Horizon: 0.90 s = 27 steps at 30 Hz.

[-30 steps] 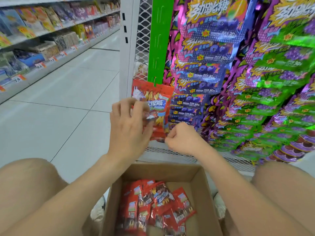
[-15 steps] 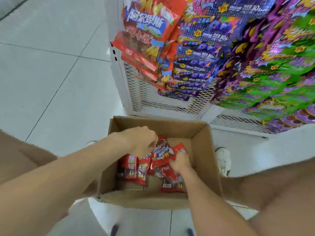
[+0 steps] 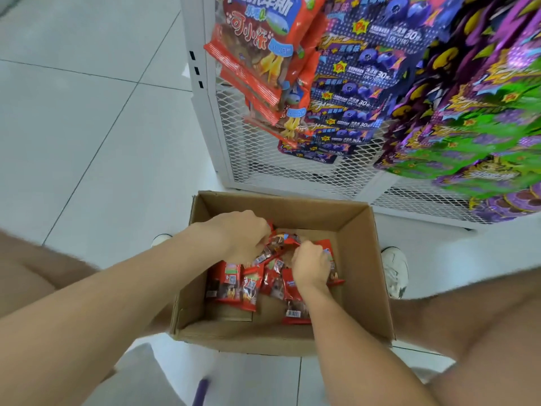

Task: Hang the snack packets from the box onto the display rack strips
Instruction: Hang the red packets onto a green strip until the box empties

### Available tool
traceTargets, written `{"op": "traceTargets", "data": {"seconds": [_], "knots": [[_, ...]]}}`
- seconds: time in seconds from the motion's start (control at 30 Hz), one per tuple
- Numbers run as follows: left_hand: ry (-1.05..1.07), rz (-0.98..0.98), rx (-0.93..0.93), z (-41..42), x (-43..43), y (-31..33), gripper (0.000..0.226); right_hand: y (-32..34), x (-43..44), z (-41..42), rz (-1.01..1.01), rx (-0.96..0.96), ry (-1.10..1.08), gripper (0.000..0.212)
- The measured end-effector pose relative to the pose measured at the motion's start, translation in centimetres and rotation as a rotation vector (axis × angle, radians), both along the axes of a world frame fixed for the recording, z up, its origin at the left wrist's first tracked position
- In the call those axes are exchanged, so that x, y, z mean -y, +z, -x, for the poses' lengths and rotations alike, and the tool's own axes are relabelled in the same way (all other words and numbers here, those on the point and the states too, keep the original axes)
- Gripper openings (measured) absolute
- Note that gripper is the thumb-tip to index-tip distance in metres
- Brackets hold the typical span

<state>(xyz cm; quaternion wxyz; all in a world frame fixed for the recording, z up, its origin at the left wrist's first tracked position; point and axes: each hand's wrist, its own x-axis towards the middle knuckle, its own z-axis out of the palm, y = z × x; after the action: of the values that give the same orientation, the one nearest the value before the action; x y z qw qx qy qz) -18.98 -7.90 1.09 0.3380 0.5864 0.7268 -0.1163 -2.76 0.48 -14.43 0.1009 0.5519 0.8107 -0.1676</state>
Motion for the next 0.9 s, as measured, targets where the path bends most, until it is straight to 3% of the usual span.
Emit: {"op": "traceTargets", "data": {"seconds": [0.1,0.17,0.27,0.4,0.47,0.53,0.6,0.7,0.8,0.9], "knots": [[0.074,-0.061,0.001,0.3,-0.2,0.6,0.023,3.6,-1.0,0.2,-0.012,-0.018,0.212,0.051],[0.129,-0.112,-0.003,0.6,-0.6,0.8,0.02,5.8,-1.6,0.6,0.027,-0.109,0.282,0.056],[0.229,-0.202,0.028,0.8,-0.9,1.9,0.027,10.4,-2.1,1.1,0.03,-0.39,0.259,0.038],[0.351,-0.324,0.133,0.8,-0.8,5.1,0.077,17.5,-1.8,1.5,0.09,-0.53,0.375,0.027],[0.453,-0.397,0.26,0.9,-0.5,7.3,0.094,20.1,-1.6,1.8,0.072,-0.587,0.448,0.026],[0.623,-0.468,0.51,0.9,-0.3,9.5,0.097,22.3,-1.6,2.1,0.011,-0.652,0.53,0.018],[0.798,-0.561,0.724,1.0,-0.2,11.9,0.078,25.1,-1.6,2.3,-0.005,-0.688,0.602,0.013],[0.853,-0.744,0.707,1.3,0.0,15.4,0.021,28.5,-2.1,2.3,0.013,-0.813,0.543,0.036],[0.811,-0.953,0.734,2.0,0.2,18.0,0.009,31.6,-2.9,2.8,0.015,-1.041,0.349,0.044],[0.707,-1.168,0.59,2.4,-0.8,20.9,0.005,35.0,-3.9,3.5,0.069,-1.202,0.267,0.015]]}}
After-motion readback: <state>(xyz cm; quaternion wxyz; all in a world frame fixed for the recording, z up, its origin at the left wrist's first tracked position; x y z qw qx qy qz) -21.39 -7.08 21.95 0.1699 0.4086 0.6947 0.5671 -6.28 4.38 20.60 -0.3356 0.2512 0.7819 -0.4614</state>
